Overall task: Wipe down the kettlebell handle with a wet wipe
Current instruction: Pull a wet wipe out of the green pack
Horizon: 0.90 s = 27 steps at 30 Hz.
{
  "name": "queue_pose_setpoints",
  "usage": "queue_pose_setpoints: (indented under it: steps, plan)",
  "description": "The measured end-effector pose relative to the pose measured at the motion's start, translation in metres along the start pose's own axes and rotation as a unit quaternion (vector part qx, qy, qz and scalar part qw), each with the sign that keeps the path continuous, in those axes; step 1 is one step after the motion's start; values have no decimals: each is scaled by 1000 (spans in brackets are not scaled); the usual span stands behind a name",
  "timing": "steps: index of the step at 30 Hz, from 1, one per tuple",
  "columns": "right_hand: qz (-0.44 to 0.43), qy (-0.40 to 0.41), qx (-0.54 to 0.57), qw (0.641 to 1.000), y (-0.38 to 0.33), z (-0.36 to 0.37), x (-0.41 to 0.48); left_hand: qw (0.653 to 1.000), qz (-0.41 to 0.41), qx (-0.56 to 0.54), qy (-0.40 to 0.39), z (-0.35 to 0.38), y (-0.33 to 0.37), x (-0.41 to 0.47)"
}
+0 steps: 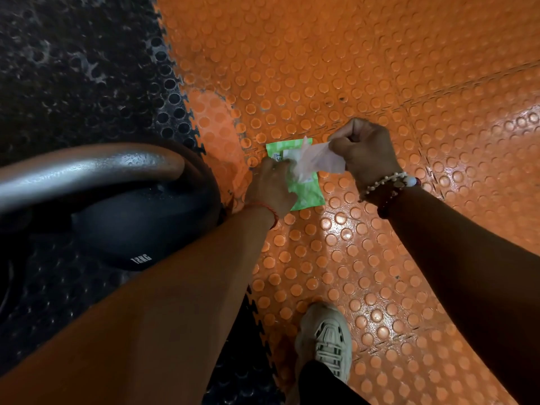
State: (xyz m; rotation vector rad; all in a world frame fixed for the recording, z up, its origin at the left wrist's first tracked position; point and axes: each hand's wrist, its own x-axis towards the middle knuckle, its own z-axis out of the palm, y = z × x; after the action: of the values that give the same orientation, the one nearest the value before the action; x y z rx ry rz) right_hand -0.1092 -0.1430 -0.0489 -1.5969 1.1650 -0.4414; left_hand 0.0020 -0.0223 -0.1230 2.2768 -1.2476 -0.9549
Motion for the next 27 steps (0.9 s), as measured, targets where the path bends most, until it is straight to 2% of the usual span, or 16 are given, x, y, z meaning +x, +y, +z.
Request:
queue_pose_setpoints:
  steps: [5,9,11,15,19,24,27]
  plan:
    - [7,10,26,1000,-1,-1,2,993,-23,-77,84,1,7,-3]
    - [8,22,83,996,-12,-1,3,998,-53,-17,28,1,7,3]
    - [2,19,111,994,-20,-2,3,998,-61,-9,24,0,8,2]
    - [-15,20,89,996,-25,-5,6,991,-36,-120,41,-6,7,-1]
    - [-11,20,90,996,-23,-10,6,957,-47,-281,54,-6,9,-7]
    - [24,0,143,989,-30,-15,2,942,-75,-316,86,-2,20,-7]
    - [52,-28,184,981,-34,-22,1,956,-47,-274,90,-3,28,-4]
